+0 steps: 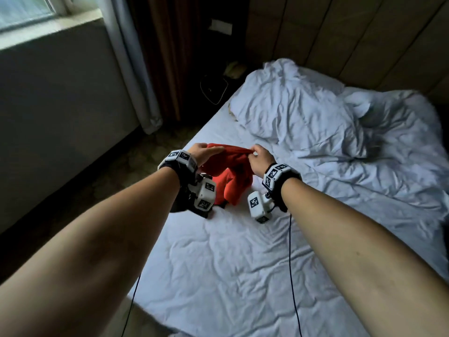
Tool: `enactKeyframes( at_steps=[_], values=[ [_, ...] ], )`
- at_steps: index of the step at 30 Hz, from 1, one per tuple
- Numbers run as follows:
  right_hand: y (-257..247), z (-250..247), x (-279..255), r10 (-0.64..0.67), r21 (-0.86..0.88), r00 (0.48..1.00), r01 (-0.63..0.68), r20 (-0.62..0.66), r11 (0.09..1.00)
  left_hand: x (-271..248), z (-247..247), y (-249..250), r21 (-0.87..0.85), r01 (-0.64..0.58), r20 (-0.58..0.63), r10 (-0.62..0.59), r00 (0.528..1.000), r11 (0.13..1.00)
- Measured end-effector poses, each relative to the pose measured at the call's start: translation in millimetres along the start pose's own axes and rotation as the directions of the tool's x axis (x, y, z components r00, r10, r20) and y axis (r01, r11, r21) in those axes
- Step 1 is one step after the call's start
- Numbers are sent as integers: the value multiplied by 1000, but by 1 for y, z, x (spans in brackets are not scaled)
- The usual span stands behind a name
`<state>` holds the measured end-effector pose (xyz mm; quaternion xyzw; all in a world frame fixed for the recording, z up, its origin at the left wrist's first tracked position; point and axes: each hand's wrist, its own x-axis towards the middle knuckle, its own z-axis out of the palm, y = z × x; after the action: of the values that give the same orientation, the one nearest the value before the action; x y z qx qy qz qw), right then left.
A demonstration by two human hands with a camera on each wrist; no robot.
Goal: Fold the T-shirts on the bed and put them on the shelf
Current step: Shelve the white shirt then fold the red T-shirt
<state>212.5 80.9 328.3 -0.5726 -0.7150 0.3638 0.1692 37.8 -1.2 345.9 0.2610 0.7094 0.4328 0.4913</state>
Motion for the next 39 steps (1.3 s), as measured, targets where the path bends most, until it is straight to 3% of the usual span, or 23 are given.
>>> enactKeyframes(
  at_steps=[6, 9, 11, 14, 18, 21, 24, 27, 30, 32, 35, 39],
  values=[
    [-28, -83, -55, -123, 31, 992, 124, -28, 992, -95, 34, 63, -161, -161, -37, 157, 987, 974],
    [-36, -110, -74, -140, 4, 989, 140, -47, 990, -118, 49, 83, -199, -213, -16, 214, 977, 957],
    [-43, -129, -89, -122, 80, 992, 125, -38, 989, -139, 59, 100, -202, -232, 12, 239, 971, 951],
    [-56, -154, -113, -145, 217, 989, 135, 30, 967, -168, 71, 124, -214, -233, 27, 244, 969, 949],
    [-63, -174, -142, -168, 69, 968, 158, 186, 985, -193, 78, 140, -292, -187, 70, 216, 974, 938],
    [-64, -179, -153, -97, 2, 952, 100, 292, 995, -203, 80, 152, -339, -154, 123, 206, 971, 928],
    [-72, -179, -158, -124, 21, 978, 122, 168, 992, -216, 78, 162, -398, -176, 158, 257, 953, 900],
    [-77, -183, -160, -112, 175, 994, 111, -6, 978, -218, 67, 170, -434, -239, 100, 310, 945, 869],
    [-88, -185, -165, -100, 285, 995, 100, -15, 953, -207, 46, 171, -500, -231, 67, 303, 951, 835],
    [-97, -187, -166, -84, 386, 996, 87, -26, 918, -205, 37, 170, -558, -167, 145, 293, 945, 813],
    [-113, -188, -165, -29, 537, 995, 75, -92, 840, -201, 30, 166, -411, -152, 278, 282, 918, 899],
    [-134, -190, -164, 56, 645, 984, 68, -170, 761, -198, 25, 160, -84, -246, 407, 258, 876, 966]
  ],
)
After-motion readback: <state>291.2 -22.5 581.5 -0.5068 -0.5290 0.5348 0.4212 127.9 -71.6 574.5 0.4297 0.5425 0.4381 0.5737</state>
